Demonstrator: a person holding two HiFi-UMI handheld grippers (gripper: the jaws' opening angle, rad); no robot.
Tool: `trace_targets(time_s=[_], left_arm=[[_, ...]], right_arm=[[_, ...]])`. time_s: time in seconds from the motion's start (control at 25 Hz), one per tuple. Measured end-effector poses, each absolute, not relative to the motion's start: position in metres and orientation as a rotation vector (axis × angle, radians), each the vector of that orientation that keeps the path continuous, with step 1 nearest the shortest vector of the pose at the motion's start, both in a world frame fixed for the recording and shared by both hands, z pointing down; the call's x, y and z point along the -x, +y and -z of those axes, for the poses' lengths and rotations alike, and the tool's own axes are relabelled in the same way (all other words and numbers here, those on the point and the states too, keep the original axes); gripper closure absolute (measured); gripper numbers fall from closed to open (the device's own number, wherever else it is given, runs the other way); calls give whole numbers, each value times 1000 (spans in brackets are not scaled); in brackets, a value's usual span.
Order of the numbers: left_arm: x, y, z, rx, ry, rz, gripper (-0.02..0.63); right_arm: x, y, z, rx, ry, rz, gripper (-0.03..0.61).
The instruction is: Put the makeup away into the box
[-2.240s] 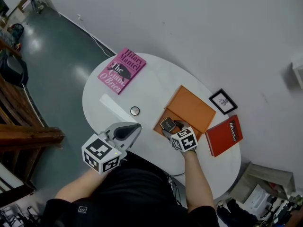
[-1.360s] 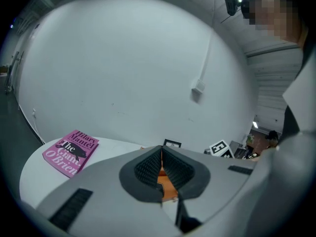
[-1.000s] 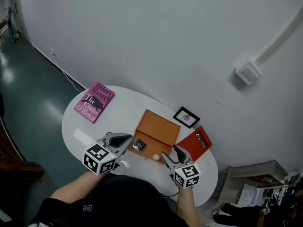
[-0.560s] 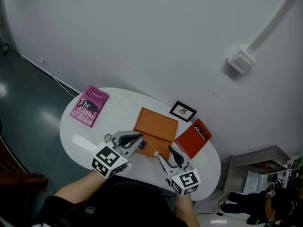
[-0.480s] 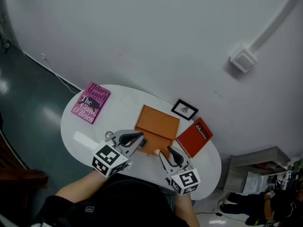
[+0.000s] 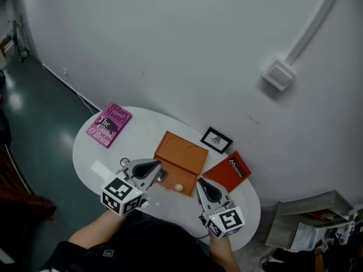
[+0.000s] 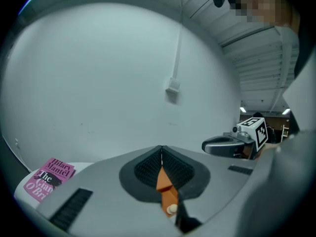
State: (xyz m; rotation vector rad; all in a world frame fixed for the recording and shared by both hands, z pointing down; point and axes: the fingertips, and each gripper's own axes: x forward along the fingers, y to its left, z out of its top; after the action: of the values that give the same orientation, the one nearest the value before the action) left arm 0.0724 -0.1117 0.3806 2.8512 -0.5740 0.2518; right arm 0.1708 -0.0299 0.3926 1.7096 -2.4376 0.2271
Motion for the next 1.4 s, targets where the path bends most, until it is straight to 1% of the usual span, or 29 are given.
trace_targets(time_s=[0.28, 0.48, 0.72, 0.96, 1.4], left_arm=[[-90, -99, -372, -2869, -642, -265, 600], [-100, -103, -347, -2914, -658, -204, 600], [-101, -114, -333, -2939, -662, -165, 600], [-103, -118, -325, -2951, -638, -138, 600], [-106, -115, -341, -2918, -587, -151, 600]], right_arm=[[-198, -5, -387, -1715, -2534, -268, 538], [-211, -6, -358, -1753, -2577, -173, 541], [-207, -10, -333, -1728, -2589, -50, 543], [-203, -18, -331, -1736, -2576, -57, 543], [-196, -18, -336, -1747, -2521, -42, 543]])
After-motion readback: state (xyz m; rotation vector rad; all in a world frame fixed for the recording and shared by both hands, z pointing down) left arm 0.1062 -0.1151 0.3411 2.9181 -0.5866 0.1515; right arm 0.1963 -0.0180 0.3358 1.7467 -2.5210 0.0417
